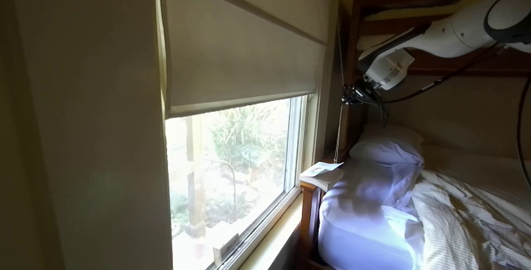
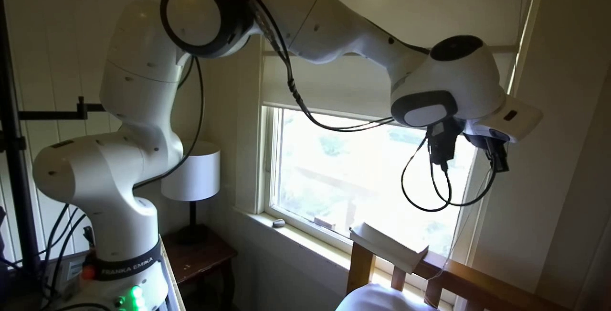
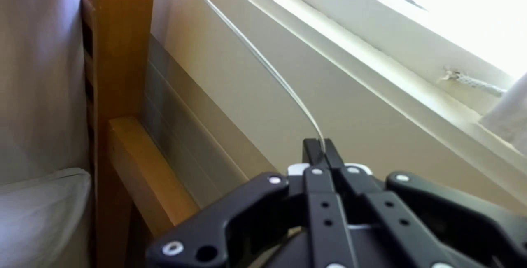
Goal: Pull the white cord on the right side of the window
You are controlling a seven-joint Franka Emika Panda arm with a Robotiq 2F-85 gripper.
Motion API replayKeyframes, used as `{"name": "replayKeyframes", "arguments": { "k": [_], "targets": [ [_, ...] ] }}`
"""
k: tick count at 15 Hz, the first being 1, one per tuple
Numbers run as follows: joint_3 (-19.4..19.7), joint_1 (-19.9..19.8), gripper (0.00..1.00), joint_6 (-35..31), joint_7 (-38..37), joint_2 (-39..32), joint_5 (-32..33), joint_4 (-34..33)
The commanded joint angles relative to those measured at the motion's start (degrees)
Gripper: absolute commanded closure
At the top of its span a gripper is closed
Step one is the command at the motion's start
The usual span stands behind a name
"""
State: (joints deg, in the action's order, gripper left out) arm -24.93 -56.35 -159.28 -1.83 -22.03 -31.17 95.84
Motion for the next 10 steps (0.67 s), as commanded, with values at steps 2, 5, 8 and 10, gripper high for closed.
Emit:
{"name": "replayKeyframes", "arguments": {
  "k": [2,5,8,10],
  "targets": [
    [6.14,2.09,1.00,-0.15,-3.10,-2.81,6.64,3.88],
    [14.14,8.65,1.00,1.33,-1.11,-2.63,4.45,2.44],
    [11.27,8.24,0.98,-0.46,-1.25,0.33,3.38,-1.04],
    [11.81,8.79,0.98,-0.46,-1.25,0.35,3.38,-1.05]
  ]
}}
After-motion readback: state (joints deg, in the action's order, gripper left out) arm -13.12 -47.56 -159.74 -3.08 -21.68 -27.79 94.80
